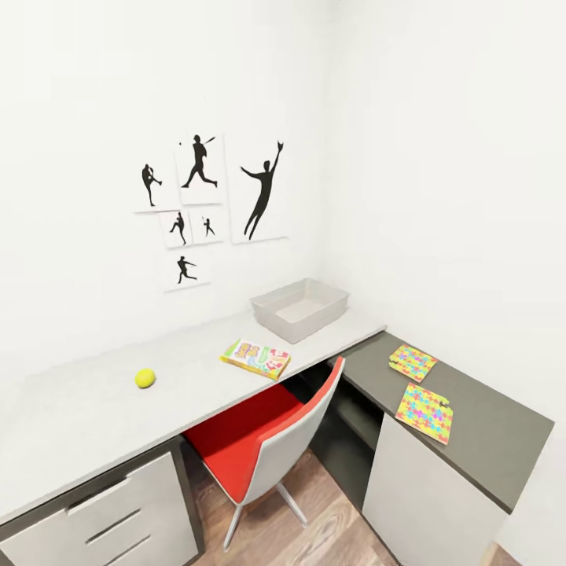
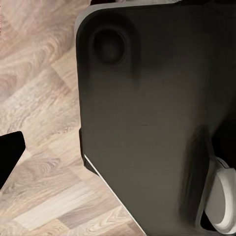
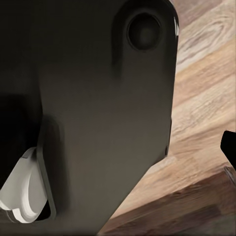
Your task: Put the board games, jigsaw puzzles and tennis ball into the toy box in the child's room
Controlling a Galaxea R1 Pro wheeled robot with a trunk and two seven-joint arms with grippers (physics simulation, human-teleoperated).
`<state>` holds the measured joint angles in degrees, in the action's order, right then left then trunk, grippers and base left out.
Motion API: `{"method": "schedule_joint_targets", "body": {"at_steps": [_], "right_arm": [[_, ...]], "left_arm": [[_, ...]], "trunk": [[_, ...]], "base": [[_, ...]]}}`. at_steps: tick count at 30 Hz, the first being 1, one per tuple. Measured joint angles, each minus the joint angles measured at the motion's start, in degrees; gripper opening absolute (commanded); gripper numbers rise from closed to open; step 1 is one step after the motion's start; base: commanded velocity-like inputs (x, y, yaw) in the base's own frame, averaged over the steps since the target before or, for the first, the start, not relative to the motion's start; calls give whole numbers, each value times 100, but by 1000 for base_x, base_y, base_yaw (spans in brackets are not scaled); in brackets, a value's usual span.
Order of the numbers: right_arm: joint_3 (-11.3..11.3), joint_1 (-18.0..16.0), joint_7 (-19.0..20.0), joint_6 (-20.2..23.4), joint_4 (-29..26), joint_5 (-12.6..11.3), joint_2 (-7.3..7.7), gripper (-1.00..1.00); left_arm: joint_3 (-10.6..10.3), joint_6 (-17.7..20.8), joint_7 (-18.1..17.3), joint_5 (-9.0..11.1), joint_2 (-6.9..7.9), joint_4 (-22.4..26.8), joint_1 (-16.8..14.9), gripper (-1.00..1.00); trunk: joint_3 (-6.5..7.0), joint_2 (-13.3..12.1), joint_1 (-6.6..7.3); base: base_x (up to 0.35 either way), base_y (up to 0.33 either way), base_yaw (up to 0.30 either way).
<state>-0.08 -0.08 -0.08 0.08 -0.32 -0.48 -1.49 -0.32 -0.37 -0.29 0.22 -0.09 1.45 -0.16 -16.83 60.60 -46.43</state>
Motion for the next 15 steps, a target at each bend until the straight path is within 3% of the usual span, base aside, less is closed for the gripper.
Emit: {"method": "schedule_joint_targets", "body": {"at_steps": [15], "right_arm": [[-7, 0, -3, -7, 0, 0, 1, 100]], "left_arm": [[1, -9, 27, -1, 7, 41, 0, 100]], "trunk": [[270, -602, 330]], "base": [[0, 0, -264]]}}
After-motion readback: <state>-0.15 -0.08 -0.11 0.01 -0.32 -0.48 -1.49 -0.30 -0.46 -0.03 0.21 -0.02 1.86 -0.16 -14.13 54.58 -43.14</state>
